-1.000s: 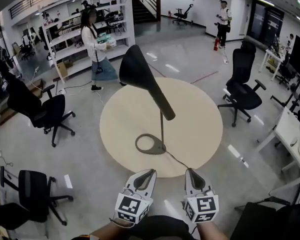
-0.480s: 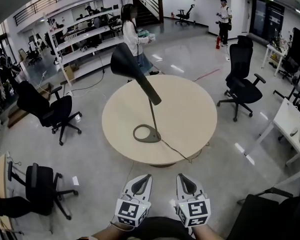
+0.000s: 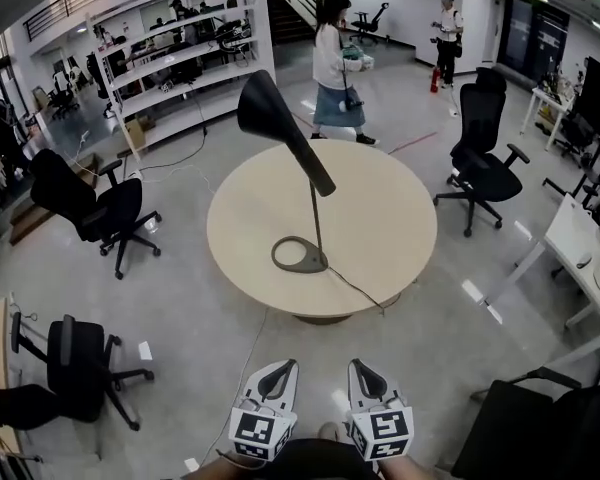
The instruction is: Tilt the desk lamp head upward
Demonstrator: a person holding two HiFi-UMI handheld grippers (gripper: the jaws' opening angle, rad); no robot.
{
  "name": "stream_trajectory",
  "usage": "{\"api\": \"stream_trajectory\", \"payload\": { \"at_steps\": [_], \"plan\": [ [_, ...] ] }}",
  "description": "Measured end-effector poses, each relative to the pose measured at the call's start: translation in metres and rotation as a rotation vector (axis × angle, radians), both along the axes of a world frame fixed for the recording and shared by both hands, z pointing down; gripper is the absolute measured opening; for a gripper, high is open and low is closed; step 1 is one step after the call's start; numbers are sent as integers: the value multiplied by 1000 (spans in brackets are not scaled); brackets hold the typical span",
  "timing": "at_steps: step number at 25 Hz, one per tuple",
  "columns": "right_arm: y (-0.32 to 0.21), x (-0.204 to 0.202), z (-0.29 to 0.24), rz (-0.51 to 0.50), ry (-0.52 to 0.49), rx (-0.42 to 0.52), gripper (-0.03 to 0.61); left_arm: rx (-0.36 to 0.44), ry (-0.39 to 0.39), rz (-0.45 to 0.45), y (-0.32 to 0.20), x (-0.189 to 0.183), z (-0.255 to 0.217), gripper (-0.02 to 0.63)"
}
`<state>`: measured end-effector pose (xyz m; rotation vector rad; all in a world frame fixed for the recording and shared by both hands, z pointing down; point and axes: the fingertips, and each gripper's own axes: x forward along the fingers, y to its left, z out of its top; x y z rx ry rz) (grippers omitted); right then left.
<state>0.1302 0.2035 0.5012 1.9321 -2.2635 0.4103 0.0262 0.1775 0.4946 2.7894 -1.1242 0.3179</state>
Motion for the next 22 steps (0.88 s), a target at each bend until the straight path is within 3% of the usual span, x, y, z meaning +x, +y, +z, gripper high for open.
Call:
{"api": "stream_trajectory", "payload": {
  "at_steps": [13,22],
  "plan": [
    [10,-64,-6,95,28,-7,14,29,13,49,2,-63,-3,48],
    [19,-81,0,136,42,-22,14,16,9,71,3,-80,5,48]
  ]
}}
